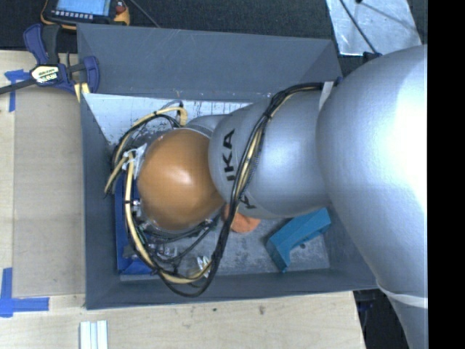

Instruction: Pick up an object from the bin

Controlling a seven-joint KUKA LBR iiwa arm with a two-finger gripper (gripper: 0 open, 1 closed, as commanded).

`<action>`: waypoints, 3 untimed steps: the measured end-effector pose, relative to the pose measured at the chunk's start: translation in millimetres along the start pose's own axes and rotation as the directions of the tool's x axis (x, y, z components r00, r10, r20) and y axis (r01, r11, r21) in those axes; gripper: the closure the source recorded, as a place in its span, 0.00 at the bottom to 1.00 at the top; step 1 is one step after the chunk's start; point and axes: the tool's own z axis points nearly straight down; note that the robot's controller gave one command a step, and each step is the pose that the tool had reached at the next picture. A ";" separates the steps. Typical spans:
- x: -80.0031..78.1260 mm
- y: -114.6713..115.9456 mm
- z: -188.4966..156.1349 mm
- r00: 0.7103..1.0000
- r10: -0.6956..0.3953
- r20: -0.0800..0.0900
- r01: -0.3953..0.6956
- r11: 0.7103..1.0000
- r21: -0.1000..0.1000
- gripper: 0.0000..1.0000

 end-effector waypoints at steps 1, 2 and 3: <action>0.4 0.3 -4.0 1.000 0.001 0.003 -0.001 1.000 0.000 1.00; 0.6 1.4 -20.2 1.000 0.001 0.010 -0.001 1.000 -0.001 1.00; -0.1 2.0 -42.5 1.000 0.001 0.013 0.000 1.000 -0.001 1.00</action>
Offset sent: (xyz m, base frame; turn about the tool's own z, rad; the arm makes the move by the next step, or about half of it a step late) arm 0.0000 -0.0002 0.0935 0.0000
